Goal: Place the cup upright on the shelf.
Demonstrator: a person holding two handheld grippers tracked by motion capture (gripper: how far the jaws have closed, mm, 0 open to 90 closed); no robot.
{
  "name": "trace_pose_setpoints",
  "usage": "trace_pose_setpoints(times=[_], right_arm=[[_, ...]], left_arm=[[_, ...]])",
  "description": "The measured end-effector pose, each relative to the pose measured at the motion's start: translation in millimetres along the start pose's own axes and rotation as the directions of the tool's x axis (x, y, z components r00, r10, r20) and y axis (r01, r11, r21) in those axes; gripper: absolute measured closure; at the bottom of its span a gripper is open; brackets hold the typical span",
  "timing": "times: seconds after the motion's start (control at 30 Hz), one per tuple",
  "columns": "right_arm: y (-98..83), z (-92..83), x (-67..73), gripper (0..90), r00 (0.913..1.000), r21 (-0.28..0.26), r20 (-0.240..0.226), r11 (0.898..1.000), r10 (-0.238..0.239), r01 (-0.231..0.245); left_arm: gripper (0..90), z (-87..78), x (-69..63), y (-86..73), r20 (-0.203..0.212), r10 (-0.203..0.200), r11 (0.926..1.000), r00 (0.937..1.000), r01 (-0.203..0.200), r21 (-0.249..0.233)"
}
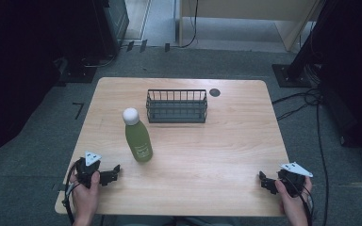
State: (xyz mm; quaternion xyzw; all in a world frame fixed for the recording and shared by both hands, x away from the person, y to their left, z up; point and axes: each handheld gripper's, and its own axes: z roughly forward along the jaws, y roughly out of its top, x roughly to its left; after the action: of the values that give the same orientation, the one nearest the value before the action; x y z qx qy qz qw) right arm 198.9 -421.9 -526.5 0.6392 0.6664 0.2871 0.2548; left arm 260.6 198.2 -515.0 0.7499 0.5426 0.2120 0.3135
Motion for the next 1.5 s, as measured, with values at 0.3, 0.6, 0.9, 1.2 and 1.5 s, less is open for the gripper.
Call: trace_pose_setpoints(times=[0.3, 0.6, 0.9, 1.2, 1.5], right_arm=[[0.8, 1.0, 0.4, 0.0, 1.0, 0.001, -0.008, 1.0, -0.005, 0.005], [0.8, 1.0, 0.4, 0.0, 1.0, 0.001, -0.008, 1.0, -0.005, 0.005], [0.8, 0.9, 0.4, 0.0, 1.0, 0.001, -0.008, 1.0, -0.005, 0.005], [0.8, 0.9, 0.4, 0.0, 1.0, 0.001, -0.008, 1.0, -0.006, 0.006], [0.7, 1.1, 0.6, 0.0, 0.9997, -0.001, -0.016, 1.0, -0.017, 0.017]], left_arm=[[0.0, -17.7, -6.2, 6.5, 0.086, -0.022, 0.9964, 0.996, 0.029, -0.08], [0.0, -29.9, -25.8, 20.6, 0.202, -0.003, 0.991, 0.9793, 0.03, -0.13], [0.0, -35.7, -45.7, 39.5, 0.246, 0.025, 0.9881, 0.9689, 0.013, -0.154], [0.4, -37.6, -64.0, 63.4, 0.26, 0.061, 0.983, 0.9636, -0.013, -0.183], [7.7, -31.3, -72.2, 78.4, 0.227, 0.049, 0.981, 0.9726, -0.004, -0.194]])
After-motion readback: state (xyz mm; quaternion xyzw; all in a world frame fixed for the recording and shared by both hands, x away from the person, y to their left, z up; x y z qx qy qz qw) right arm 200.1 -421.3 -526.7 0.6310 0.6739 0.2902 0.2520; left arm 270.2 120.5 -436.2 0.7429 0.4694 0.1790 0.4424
